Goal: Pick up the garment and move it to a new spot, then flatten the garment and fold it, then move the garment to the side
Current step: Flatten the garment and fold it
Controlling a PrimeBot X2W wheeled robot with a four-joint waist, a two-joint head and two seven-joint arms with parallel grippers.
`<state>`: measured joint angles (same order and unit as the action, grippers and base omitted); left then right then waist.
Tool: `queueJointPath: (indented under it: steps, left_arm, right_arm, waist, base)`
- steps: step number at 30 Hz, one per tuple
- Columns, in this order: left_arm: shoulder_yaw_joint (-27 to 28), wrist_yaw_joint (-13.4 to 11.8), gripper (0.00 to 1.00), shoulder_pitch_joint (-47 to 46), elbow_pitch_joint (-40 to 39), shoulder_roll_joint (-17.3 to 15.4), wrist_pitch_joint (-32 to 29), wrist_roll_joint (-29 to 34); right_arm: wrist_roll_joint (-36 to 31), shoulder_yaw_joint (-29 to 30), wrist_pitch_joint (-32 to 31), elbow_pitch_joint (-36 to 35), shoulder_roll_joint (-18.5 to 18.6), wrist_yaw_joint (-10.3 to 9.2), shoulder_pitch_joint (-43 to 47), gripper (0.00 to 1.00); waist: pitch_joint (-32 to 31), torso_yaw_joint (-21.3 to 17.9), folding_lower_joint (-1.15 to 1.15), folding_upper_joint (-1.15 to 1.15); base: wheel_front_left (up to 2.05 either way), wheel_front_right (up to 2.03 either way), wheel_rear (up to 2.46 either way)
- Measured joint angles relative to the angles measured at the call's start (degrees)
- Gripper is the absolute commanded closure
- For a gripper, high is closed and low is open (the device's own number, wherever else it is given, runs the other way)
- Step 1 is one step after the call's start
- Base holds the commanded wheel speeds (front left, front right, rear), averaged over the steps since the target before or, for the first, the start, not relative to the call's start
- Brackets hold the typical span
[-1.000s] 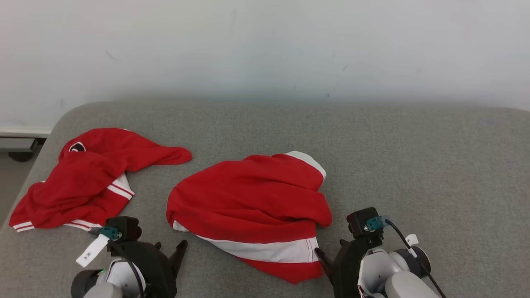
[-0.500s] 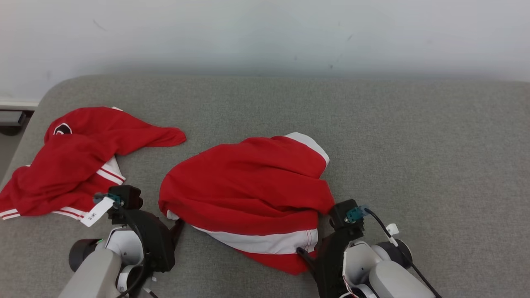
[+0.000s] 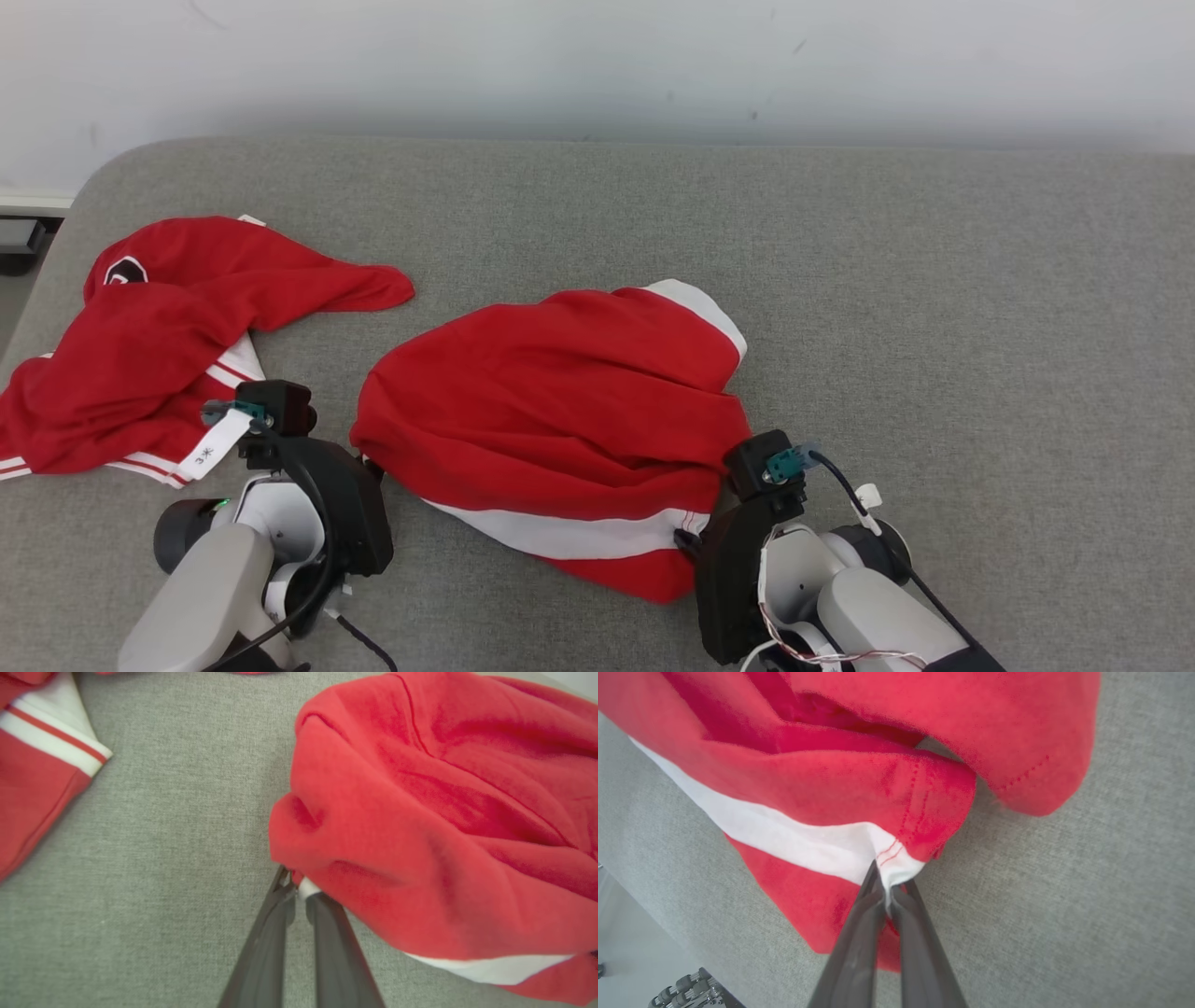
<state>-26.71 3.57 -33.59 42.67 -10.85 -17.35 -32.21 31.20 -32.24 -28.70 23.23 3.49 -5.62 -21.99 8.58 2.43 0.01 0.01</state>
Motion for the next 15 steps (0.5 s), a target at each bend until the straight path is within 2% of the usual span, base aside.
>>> queueJointPath:
  steps: [8, 15]
  left_arm:
    - [-1.7, 2.4, 1.00, 0.0, 0.9, -1.3, 1.9, 0.7]
    - [-4.9, 3.5, 1.00, 0.2, -3.1, -2.0, 2.8, 2.0]
  right_arm:
    - [0.3, 3.9, 3.0, 0.2, 0.5, -0.43, -0.8, 1.00]
    - [0.4, 9.7, 7.5, -4.3, 4.6, -0.52, -1.1, 1.00]
  waist:
    - [-0.9, -0.4, 0.00, 0.00]
    - [-2.7, -0.5, -0.01, 0.00]
  base:
    - [0.00, 0.00, 0.00]
    - [0.00, 0.00, 0.00]
